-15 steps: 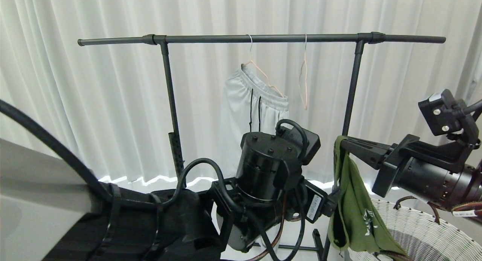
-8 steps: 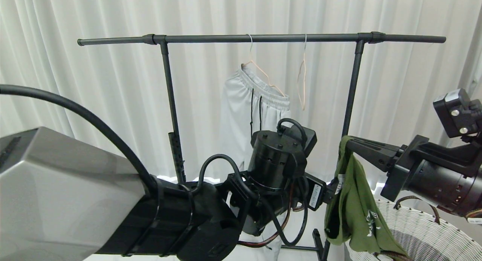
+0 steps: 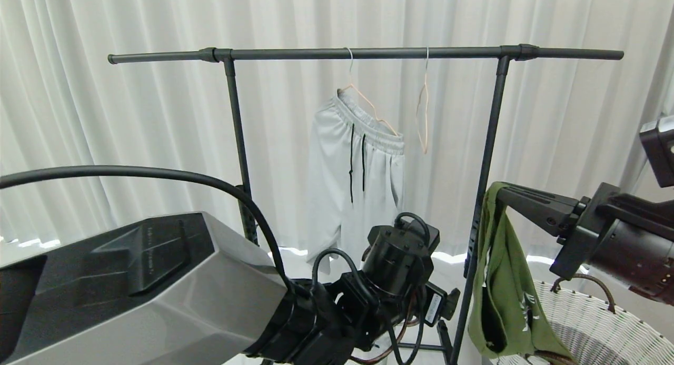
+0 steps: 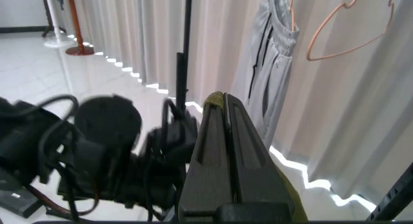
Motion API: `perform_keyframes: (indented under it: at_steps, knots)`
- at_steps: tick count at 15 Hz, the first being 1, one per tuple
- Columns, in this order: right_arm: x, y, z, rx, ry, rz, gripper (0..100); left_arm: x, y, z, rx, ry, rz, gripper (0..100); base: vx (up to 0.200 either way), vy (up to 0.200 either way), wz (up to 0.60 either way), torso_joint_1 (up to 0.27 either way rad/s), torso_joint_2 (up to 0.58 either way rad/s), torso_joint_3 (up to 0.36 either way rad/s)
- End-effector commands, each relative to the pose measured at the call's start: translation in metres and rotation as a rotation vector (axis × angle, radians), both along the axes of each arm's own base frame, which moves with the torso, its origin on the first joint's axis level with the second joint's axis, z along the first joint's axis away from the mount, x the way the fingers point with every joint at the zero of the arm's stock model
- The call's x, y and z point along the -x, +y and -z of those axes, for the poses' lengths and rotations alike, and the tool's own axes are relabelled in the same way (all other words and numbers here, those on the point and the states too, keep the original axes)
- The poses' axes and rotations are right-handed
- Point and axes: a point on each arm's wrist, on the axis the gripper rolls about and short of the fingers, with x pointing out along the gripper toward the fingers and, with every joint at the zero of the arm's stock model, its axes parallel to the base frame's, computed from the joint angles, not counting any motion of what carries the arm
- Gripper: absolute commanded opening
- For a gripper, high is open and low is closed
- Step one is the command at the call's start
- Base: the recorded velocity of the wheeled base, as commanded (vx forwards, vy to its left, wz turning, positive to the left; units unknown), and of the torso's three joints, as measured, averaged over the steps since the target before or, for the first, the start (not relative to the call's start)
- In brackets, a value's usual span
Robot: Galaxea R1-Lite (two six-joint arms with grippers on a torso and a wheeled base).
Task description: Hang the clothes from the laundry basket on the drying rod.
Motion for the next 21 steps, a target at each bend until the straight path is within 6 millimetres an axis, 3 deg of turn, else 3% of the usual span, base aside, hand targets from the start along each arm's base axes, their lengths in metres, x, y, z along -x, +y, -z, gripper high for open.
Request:
perform_keyframes:
  at_steps: [1,6,8,12,16,18,21]
  knots:
    - [0.002,-0.001,-0.001,-0.005,-0.004,-0.001,0,0.006,-0.002,0.011,-0.008,0.019,0.031,100,0.000,0.000,0.00,0.000,0.00,0.000]
    - [-0.001,0.001,0.000,-0.023,0.028,-0.005,0,0.036,0.034,0.012,0.022,0.026,0.081,100,0.000,0.000,0.00,0.000,0.00,0.000]
    - [-0.006,0.006,0.001,-0.014,0.032,-0.006,0,0.053,0.053,0.001,0.116,0.000,0.167,100,0.000,0.000,0.00,0.000,0.00,0.000]
    - [-0.006,0.009,0.002,-0.008,0.032,-0.019,0,0.056,0.042,-0.007,0.325,-0.096,0.322,100,0.000,0.000,0.00,0.000,0.00,0.000]
    - [-0.002,0.011,0.003,-0.006,0.034,-0.039,0,0.035,0.037,0.001,0.345,-0.082,0.269,100,0.000,0.000,0.00,0.000,0.00,0.000]
    - [0.000,0.014,0.001,-0.009,0.027,-0.058,0,0.014,0.041,0.015,0.326,-0.075,0.216,100,0.000,0.000,0.00,0.000,0.00,0.000]
    - [0.002,0.013,0.000,-0.013,0.023,-0.061,0,-0.002,0.030,0.035,0.312,-0.061,0.203,100,0.000,0.000,0.00,0.000,0.00,0.000]
